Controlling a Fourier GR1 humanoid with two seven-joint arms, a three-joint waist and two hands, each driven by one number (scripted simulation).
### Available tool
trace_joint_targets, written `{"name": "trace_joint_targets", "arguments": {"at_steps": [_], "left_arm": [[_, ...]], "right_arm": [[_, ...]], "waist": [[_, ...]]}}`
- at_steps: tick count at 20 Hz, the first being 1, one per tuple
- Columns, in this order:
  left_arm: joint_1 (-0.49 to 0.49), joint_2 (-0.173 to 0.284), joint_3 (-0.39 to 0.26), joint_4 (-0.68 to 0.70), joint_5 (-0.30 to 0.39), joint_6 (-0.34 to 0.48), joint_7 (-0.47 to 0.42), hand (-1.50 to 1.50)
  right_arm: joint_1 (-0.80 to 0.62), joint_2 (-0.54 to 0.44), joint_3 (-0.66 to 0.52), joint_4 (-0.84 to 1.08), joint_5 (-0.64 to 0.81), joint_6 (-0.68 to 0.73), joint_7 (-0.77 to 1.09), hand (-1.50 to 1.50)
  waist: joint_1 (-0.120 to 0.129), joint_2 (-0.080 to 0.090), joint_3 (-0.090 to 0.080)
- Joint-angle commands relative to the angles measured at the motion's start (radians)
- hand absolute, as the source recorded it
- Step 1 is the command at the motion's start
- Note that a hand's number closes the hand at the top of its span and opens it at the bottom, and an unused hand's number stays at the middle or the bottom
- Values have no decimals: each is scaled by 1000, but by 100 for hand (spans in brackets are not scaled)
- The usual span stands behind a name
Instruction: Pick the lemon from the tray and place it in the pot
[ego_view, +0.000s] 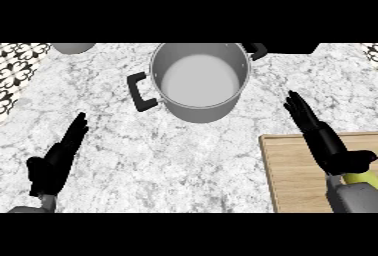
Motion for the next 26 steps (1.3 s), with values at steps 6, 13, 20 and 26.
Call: {"name": "trace_joint_targets", "arguments": {"at_steps": [6,13,20,26], "left_arm": [[11,131,121,57,-103,148,109,0],[-79,97,72,36,-90,163,382,0],[-78,114,99,20,-97,120,404,0],[-90,76,78,-1,-133,156,430,0]], "right_arm": [[89,-49,-247,-83,-463,398,-226,150],[283,38,-512,73,-402,182,-487,-150],[427,-194,-614,133,-350,391,-490,-150],[488,-344,-614,162,-176,384,-471,-150]], "waist": [[-84,-5,-3],[-82,1,-8],[-54,0,-12],[-49,2,-12]]}}
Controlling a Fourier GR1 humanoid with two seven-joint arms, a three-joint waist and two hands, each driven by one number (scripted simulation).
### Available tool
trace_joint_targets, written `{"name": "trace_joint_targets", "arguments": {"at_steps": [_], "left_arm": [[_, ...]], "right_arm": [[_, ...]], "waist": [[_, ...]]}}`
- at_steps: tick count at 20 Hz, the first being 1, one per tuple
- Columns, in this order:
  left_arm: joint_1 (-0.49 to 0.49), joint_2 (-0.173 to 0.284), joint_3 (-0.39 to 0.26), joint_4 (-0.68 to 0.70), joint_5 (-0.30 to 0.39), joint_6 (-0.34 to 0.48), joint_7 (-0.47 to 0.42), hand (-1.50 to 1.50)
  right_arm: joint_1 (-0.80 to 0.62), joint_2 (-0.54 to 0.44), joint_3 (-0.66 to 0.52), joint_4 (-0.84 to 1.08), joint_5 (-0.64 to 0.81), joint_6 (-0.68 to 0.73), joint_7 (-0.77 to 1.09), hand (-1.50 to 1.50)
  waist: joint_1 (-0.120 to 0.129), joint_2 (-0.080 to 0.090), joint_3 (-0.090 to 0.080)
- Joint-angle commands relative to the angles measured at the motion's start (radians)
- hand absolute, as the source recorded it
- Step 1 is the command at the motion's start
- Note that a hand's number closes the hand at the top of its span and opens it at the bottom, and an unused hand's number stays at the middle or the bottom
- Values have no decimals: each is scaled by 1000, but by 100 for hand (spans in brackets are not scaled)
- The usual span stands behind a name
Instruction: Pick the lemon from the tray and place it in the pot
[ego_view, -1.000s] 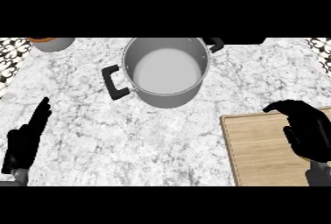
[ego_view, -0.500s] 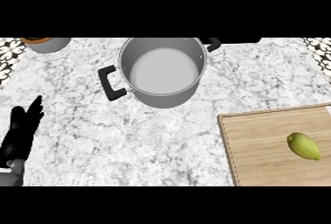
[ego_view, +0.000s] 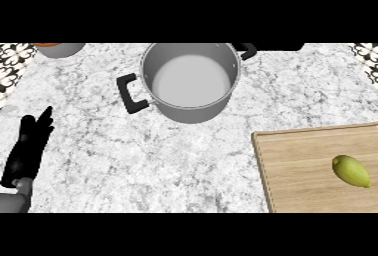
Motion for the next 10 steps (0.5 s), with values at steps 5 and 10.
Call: {"name": "trace_joint_targets", "arguments": {"at_steps": [5,10], "left_arm": [[4,-5,0,-41,-13,-4,32,0],[-30,-46,-18,23,-43,-1,25,0]], "right_arm": [[104,-239,20,3,204,146,-45,-150],[104,-274,97,-28,290,191,-46,-150]], "waist": [[3,-1,0],[1,1,0]]}}
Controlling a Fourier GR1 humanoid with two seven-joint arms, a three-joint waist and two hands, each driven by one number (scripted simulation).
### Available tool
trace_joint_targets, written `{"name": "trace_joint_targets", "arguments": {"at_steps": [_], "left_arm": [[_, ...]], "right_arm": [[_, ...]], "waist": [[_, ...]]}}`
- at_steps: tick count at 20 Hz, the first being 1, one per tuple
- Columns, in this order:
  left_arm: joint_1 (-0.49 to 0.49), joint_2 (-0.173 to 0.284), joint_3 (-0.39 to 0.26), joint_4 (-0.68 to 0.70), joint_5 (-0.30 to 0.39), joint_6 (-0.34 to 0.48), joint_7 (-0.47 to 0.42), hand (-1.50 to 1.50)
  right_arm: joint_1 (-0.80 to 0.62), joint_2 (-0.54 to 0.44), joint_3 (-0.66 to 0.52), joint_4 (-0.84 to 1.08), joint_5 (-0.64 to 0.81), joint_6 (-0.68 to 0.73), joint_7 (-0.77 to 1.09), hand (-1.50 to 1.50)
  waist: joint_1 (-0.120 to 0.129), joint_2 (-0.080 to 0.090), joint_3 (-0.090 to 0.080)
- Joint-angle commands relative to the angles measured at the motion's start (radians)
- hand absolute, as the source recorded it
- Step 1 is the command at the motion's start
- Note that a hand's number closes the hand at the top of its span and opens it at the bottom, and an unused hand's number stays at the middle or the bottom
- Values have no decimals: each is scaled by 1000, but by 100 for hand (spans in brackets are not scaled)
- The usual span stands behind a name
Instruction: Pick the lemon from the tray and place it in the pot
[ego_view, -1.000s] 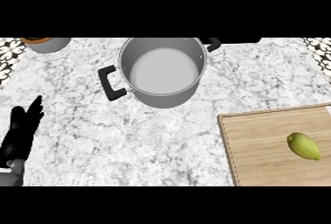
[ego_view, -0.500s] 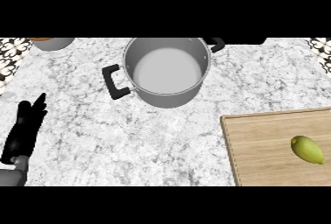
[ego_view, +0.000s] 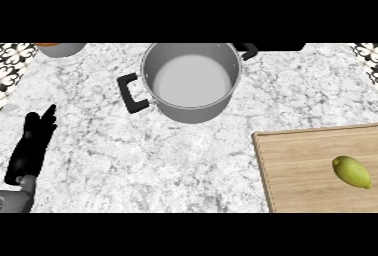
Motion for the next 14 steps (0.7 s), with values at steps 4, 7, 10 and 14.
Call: {"name": "trace_joint_targets", "arguments": {"at_steps": [4,7,10,14], "left_arm": [[-13,-32,20,14,-31,-12,7,0],[22,-46,24,-16,-63,-4,-1,0],[11,-29,64,-7,-48,-43,4,0],[6,-84,49,7,-84,-25,-1,0]], "right_arm": [[-36,-30,28,10,99,91,-15,-150],[-11,5,34,-3,151,71,8,-150],[-83,69,84,51,195,44,6,-150],[-151,116,127,101,263,14,16,-150]], "waist": [[3,0,0],[3,-1,0],[6,0,0],[7,1,0]]}}
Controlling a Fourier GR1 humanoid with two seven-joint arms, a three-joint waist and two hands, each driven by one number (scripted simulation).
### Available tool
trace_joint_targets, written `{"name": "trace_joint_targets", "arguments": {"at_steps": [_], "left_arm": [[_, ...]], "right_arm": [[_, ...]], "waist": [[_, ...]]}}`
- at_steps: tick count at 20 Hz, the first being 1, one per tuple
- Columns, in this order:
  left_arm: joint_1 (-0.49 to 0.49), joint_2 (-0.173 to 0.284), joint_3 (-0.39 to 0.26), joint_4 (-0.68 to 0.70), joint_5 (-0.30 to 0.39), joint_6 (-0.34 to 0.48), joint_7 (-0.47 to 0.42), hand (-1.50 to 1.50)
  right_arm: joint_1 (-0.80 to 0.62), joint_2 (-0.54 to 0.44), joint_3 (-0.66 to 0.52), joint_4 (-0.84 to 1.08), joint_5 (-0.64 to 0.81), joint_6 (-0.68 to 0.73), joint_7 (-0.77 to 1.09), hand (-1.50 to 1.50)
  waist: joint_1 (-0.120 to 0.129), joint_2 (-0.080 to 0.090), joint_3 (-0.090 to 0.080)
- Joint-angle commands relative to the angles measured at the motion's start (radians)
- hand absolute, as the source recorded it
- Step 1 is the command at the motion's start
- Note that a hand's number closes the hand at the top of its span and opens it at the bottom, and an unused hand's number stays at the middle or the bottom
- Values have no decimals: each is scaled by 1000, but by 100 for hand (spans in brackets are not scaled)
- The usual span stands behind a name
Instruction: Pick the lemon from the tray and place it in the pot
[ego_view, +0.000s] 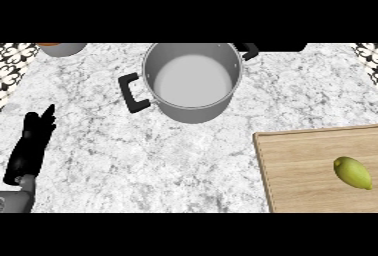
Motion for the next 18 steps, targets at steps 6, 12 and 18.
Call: {"name": "trace_joint_targets", "arguments": {"at_steps": [6,12,18], "left_arm": [[22,-26,37,-87,-51,-32,58,0],[46,-84,44,-71,-92,-41,23,0],[9,-46,114,-80,-72,-107,50,0]], "right_arm": [[-149,70,25,46,96,29,57,-150],[-136,182,25,-6,154,-43,60,-150],[-195,162,38,76,247,-17,80,-150]], "waist": [[2,0,0],[-1,-1,0],[3,0,0]]}}
